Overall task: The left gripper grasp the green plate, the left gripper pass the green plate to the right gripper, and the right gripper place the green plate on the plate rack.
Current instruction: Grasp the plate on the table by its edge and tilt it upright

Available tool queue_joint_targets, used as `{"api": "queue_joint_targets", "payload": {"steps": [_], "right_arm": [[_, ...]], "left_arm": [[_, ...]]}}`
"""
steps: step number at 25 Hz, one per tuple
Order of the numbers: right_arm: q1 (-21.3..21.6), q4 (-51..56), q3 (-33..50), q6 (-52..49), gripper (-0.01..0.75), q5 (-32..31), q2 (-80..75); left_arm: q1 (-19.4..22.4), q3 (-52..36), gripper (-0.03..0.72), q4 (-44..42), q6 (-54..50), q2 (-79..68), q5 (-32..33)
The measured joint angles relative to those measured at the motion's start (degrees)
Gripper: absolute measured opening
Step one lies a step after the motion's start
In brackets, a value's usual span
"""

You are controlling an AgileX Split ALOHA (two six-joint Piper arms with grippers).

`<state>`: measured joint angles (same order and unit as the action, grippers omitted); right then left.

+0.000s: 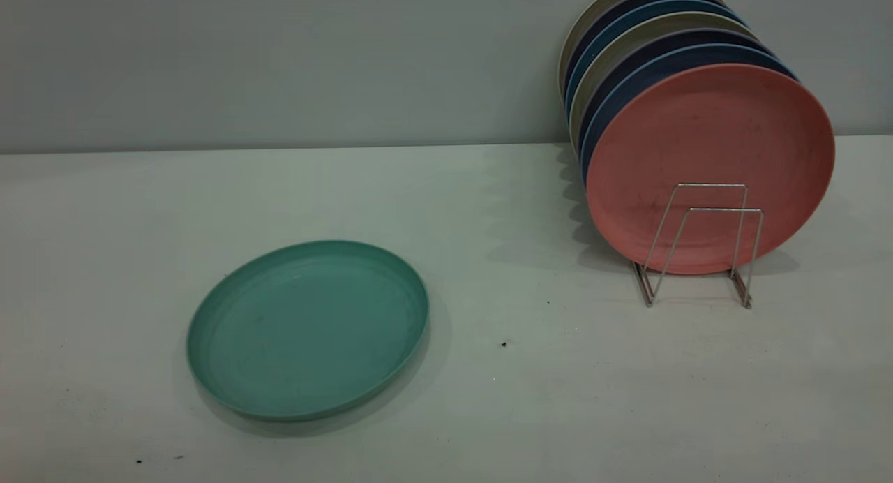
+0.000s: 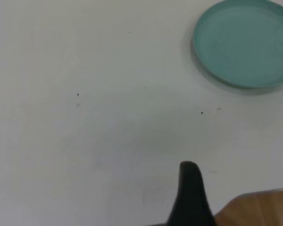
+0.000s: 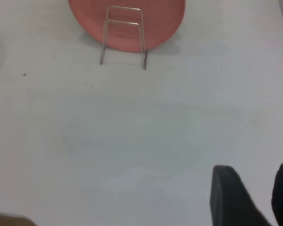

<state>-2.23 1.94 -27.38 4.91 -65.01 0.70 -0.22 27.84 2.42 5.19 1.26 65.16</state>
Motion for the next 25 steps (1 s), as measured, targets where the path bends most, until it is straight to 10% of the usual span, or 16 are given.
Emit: {"api": "queue_joint_targets", "payload": {"steps": [12, 25], "right_arm": [[0.1, -0.8, -11.1, 4.0, 0.518, 10.0, -27.3], [-1.4, 34.7, -19.7, 35.0, 0.533, 23.9, -60.7]], "left_arm": [[0.0, 12.4, 0.582, -0.1, -1.5, -28.7, -6.4], [0.0, 22.9, 0.582, 7.3, -2.6, -61.7, -17.3]]}}
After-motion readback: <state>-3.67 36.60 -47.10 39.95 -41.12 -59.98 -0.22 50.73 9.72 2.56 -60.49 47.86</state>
